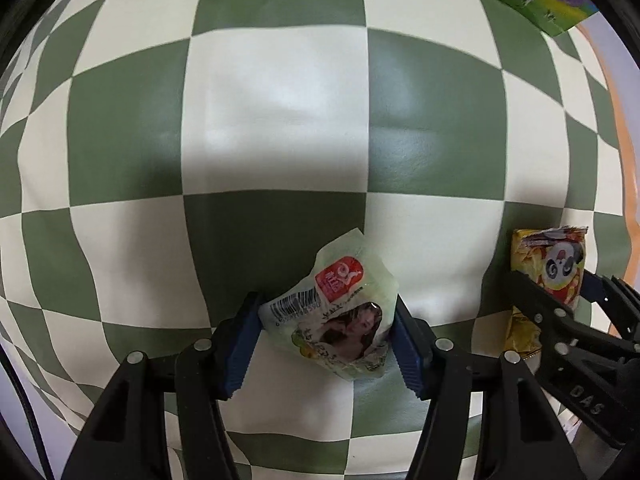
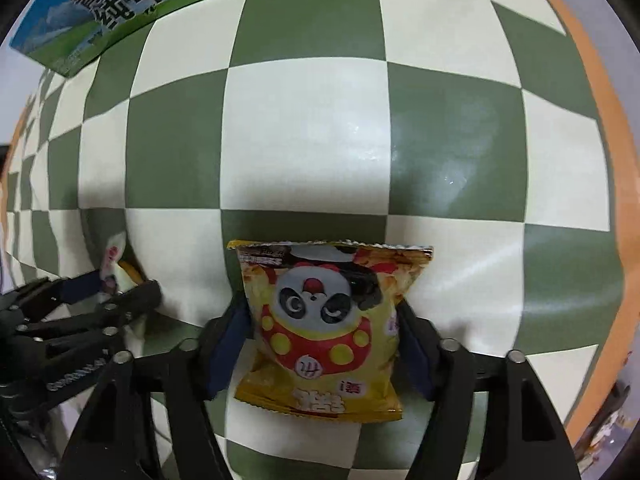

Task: Organize snacks
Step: 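Carry both packets into the cardboard box and open both tools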

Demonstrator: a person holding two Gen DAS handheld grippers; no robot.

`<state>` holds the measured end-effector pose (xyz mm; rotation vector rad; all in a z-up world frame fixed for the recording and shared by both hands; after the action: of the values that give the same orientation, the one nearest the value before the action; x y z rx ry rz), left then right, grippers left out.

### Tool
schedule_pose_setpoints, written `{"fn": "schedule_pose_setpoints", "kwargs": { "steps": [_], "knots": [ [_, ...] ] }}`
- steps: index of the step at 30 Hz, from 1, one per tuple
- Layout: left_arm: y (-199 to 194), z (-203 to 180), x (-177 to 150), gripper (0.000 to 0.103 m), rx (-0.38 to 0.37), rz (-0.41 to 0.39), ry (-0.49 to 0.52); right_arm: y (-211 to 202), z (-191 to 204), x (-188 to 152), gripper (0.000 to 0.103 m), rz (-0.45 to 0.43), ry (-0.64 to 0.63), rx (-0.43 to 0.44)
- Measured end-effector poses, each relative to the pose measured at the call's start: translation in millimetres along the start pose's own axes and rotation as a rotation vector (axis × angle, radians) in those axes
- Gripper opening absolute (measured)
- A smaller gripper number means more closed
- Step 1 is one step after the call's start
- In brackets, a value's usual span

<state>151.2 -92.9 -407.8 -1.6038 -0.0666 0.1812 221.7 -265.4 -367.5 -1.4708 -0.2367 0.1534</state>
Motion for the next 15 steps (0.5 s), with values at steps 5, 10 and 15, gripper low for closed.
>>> {"fn": "schedule_pose_setpoints", "kwargs": {
  "steps": [5, 10, 15],
  "knots": [
    [-23.2, 9.8, -14.4, 0.058, -0.027, -0.019, 0.015, -12.4, 23.3, -6.5, 0.057, -0.03, -0.002, 0.014],
    [-69.1, 7.8, 6.6, 0.058, -0.086, -0.055, 0.033, -37.8, 23.2, 4.4, 0.055, -0.072, 0.028, 0.081],
    [-129.6, -5.9, 37.3, 0.058, -0.168, -0.106, 0.033, -80.7, 23.7, 29.7, 0.055, -0.159, 0.061, 0.149]
  ]
}}
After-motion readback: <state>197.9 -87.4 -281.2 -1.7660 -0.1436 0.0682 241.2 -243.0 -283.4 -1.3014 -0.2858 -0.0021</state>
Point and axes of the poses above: each gripper's, at about its wrist camera, not at the fingertips, and y roughly the way its jaws point, z to its left, x to its top, the point moved 10 cm from there along y, roughly the way its jaws point, and after that the axes turned 15 degrees about -y, right-handed, at the moved point
